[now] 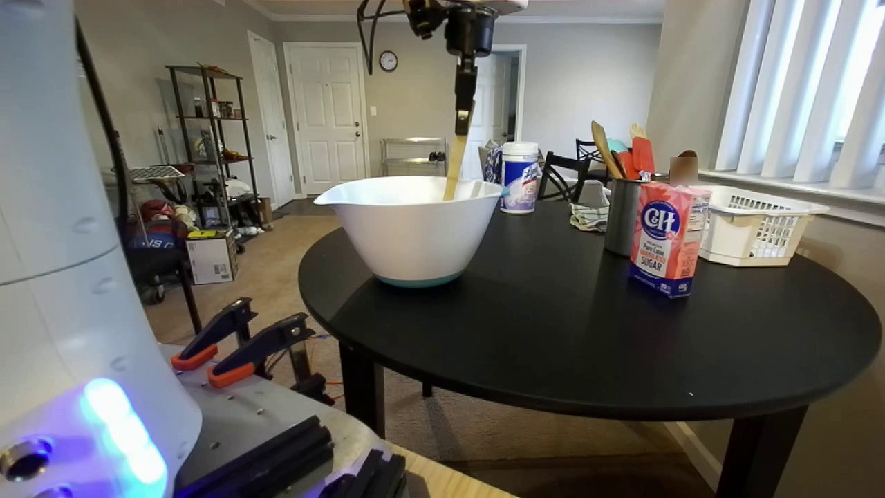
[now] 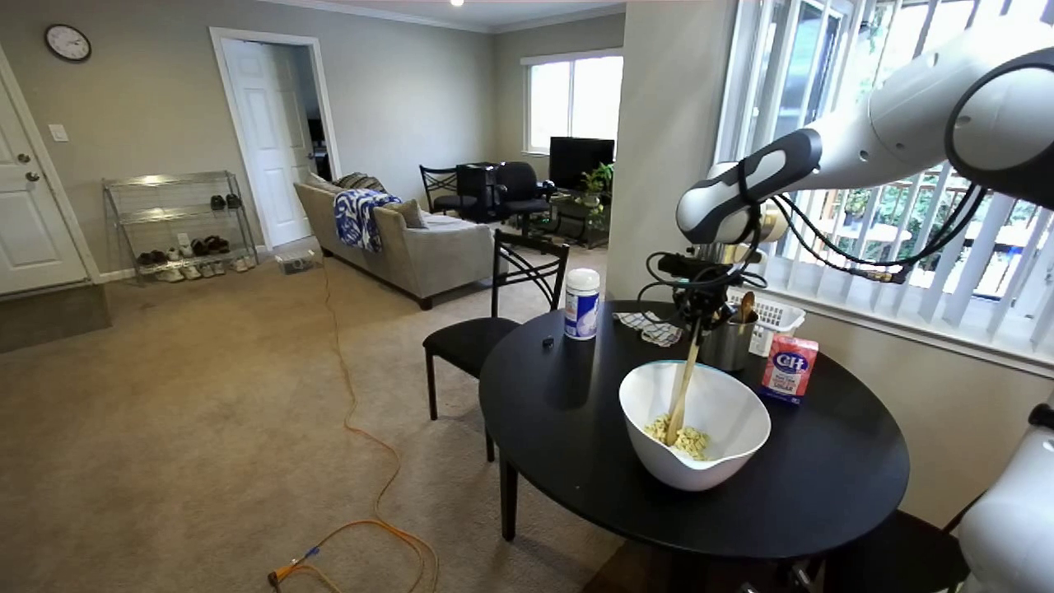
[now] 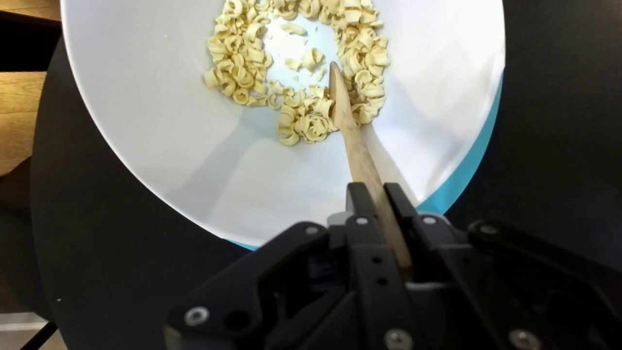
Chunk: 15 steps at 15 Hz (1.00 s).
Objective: Use the spoon to stir the content in the white bowl
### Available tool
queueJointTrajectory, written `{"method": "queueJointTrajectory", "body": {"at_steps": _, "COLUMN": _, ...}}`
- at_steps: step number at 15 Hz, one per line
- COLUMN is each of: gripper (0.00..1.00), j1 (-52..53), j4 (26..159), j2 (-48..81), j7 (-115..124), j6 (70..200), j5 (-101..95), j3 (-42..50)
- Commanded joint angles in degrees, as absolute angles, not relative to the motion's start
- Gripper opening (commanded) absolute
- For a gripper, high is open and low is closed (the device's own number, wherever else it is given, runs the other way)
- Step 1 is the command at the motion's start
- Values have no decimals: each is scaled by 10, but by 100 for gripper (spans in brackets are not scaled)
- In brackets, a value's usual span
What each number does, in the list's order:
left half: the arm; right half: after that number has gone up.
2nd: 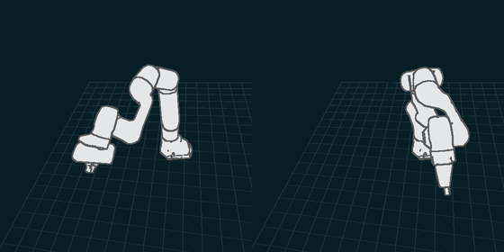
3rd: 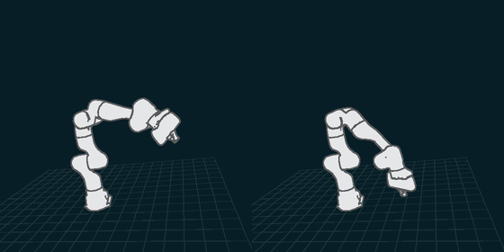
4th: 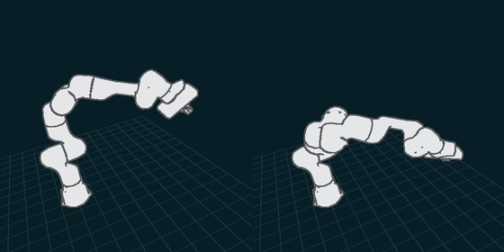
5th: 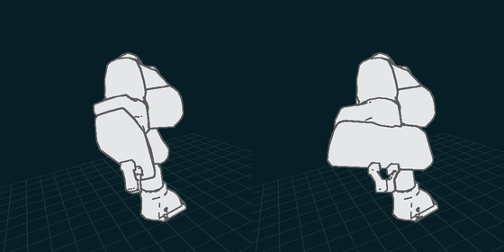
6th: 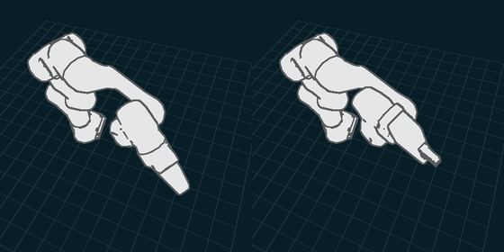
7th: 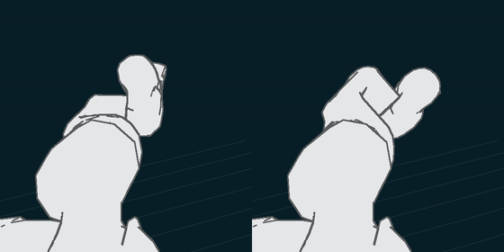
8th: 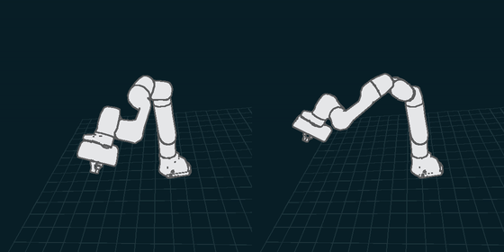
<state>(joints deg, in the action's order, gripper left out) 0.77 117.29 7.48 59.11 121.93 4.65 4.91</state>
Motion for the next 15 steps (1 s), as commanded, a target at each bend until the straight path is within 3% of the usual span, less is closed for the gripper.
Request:
{"method": "queueJointTrajectory", "body": {"at_steps": 1, "gripper": 3, "j1": 2, "j4": 1193, "j2": 67, "j7": 584, "j6": 1236, "j5": 13, "j3": 48}}
{"method": "queueJointTrajectory", "body": {"at_steps": 15, "gripper": 3, "j1": 9, "j4": 1186, "j2": 67, "j7": 593, "j6": 1174, "j5": -84, "j3": 44}}
